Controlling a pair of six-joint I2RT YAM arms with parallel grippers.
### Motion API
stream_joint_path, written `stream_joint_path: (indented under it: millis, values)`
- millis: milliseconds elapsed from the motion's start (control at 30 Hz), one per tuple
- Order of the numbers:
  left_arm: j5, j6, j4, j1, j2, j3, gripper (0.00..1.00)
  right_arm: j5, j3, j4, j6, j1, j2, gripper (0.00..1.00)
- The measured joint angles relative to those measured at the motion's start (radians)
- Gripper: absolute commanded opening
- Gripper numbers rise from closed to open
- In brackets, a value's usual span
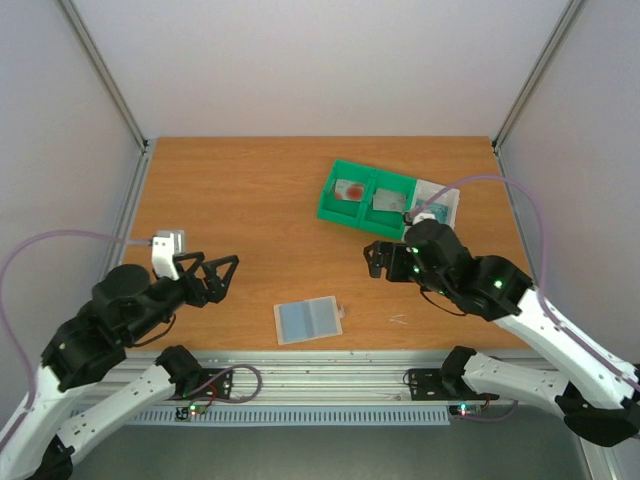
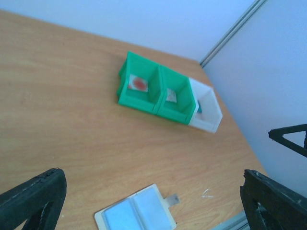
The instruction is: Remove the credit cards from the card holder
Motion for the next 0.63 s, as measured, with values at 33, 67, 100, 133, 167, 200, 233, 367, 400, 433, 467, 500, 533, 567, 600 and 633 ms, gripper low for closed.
stream_joint_path:
  millis: [33, 67, 100, 133, 167, 200, 233, 367, 400, 433, 467, 500, 533, 567, 600, 633]
  values:
    - [-0.003, 0.007, -0.009, 0.000, -0.005, 0.021, 0.99, 0.005, 0.018, -0.019, -0.003, 0.000, -0.020, 0.98]
    - [-0.006, 0.011, -0.015, 0.000, -0.008, 0.040, 0.99, 0.008, 0.031, -0.034, -0.007, 0.000, -0.038, 0.99]
    - [-0.009, 0.014, -0.024, 0.000, -0.011, 0.059, 0.99, 0.008, 0.041, -0.043, -0.009, 0.000, -0.053, 0.99]
    - [-0.009, 0.014, -0.029, 0.000, -0.011, 0.068, 0.99, 0.008, 0.050, -0.052, -0.012, 0.000, -0.070, 0.98]
    - [-0.007, 0.014, -0.034, 0.000, -0.011, 0.071, 0.99, 0.007, 0.053, -0.056, -0.015, 0.000, -0.082, 0.98]
    - [-0.004, 0.014, -0.039, 0.000, -0.011, 0.071, 0.99, 0.006, 0.053, -0.062, -0.019, 0.000, -0.095, 0.99]
    - [0.001, 0.013, -0.044, 0.000, -0.011, 0.068, 0.99, 0.006, 0.053, -0.068, -0.022, 0.000, -0.106, 0.99]
    - [0.027, 0.012, -0.037, 0.000, -0.011, 0.024, 0.99, 0.000, 0.049, -0.079, -0.027, 0.000, -0.140, 0.98]
    - [0.034, 0.011, -0.033, 0.000, -0.011, 0.005, 1.00, -0.003, 0.042, -0.079, -0.027, 0.000, -0.150, 0.98]
    - [0.042, 0.009, -0.029, 0.000, -0.011, -0.014, 0.99, -0.004, 0.040, -0.080, -0.027, 0.000, -0.153, 0.98]
    - [0.049, 0.008, -0.026, 0.000, -0.011, -0.035, 0.99, -0.005, 0.032, -0.076, -0.027, 0.000, -0.163, 0.98]
    - [0.060, 0.003, -0.026, 0.000, -0.011, -0.065, 0.99, -0.010, 0.020, -0.072, -0.027, 0.000, -0.173, 0.98]
    - [0.061, 0.002, -0.026, 0.000, -0.011, -0.068, 0.99, -0.014, 0.007, -0.070, -0.027, 0.000, -0.184, 0.99]
    - [0.063, -0.005, -0.026, 0.000, -0.010, -0.077, 0.99, -0.018, -0.003, -0.068, -0.027, 0.000, -0.192, 0.99]
    - [0.065, -0.011, -0.026, 0.000, -0.008, -0.080, 0.99, -0.023, -0.016, -0.065, -0.027, 0.000, -0.200, 0.99]
    - [0.067, -0.015, -0.026, 0.000, -0.005, -0.080, 0.99, -0.025, -0.026, -0.064, -0.027, 0.000, -0.207, 0.99]
